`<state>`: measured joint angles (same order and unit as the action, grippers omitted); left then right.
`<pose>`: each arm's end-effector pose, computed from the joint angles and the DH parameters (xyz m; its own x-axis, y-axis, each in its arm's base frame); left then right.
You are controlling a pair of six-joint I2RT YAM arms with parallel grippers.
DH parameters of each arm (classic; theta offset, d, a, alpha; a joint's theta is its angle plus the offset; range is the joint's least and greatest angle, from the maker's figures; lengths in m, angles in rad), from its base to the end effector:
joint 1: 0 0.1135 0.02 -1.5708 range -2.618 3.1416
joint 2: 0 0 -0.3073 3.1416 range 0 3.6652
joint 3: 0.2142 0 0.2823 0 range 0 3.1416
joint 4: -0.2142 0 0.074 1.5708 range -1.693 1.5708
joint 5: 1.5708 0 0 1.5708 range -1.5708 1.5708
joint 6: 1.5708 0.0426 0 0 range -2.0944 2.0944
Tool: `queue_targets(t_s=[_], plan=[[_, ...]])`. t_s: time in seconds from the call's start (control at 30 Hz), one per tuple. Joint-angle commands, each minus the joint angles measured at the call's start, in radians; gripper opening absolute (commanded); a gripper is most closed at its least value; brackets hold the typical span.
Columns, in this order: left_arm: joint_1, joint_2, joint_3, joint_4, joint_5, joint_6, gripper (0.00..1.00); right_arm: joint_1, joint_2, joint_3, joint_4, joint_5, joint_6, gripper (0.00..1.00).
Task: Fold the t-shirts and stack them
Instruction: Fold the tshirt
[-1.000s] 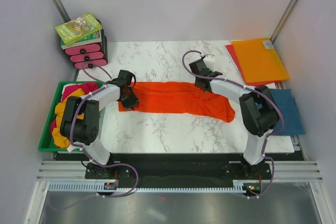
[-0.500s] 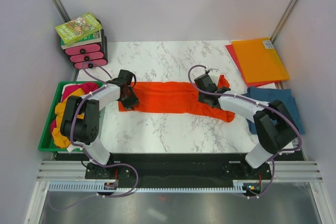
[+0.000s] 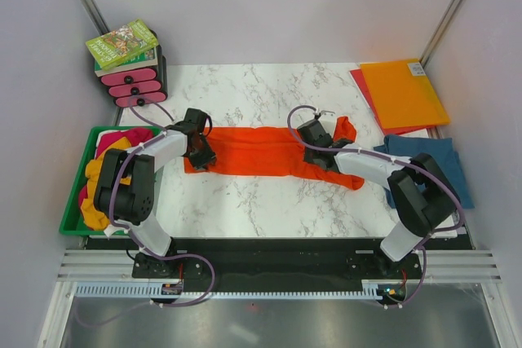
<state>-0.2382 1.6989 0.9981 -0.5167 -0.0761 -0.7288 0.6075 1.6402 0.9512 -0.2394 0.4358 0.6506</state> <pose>0.3400 -0.0792 0.1770 -0.8198 -0.4843 -0.3056 -0.4507 0.8749 -0.1772 0.3057 0.1906 0.2008 -0.7107 0.1746 -0.6814 0.1517 0.9840 0.0939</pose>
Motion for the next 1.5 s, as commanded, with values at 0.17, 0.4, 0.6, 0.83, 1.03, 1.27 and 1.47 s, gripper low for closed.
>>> queue_targets(t_s=[0.17, 0.4, 0.6, 0.83, 1.03, 1.27, 1.47], plan=[[-0.012, 0.061, -0.026, -0.006, -0.001, -0.027, 0.4, -0.005, 0.058, 0.061, 0.02, 0.066, -0.002, 0.22], [-0.013, 0.062, -0.024, -0.005, -0.004, -0.029, 0.4, 0.0, 0.006, 0.07, 0.015, 0.125, -0.014, 0.0], [-0.018, 0.071, -0.026, -0.005, -0.001, -0.029, 0.4, -0.006, 0.022, 0.185, -0.004, 0.165, -0.071, 0.0], [-0.023, 0.074, -0.023, -0.006, -0.004, -0.029, 0.4, -0.017, 0.177, 0.362, -0.027, 0.126, -0.126, 0.0], [-0.024, 0.076, -0.016, -0.006, 0.002, -0.024, 0.41, -0.028, 0.319, 0.485, -0.035, 0.09, -0.175, 0.32], [-0.033, 0.042, -0.016, -0.002, -0.01, -0.023, 0.45, -0.035, 0.124, 0.377, -0.012, 0.162, -0.146, 0.82], [-0.033, -0.005, -0.021, -0.008, -0.021, -0.015, 0.46, -0.032, -0.055, 0.186, -0.046, 0.106, -0.065, 0.32]])
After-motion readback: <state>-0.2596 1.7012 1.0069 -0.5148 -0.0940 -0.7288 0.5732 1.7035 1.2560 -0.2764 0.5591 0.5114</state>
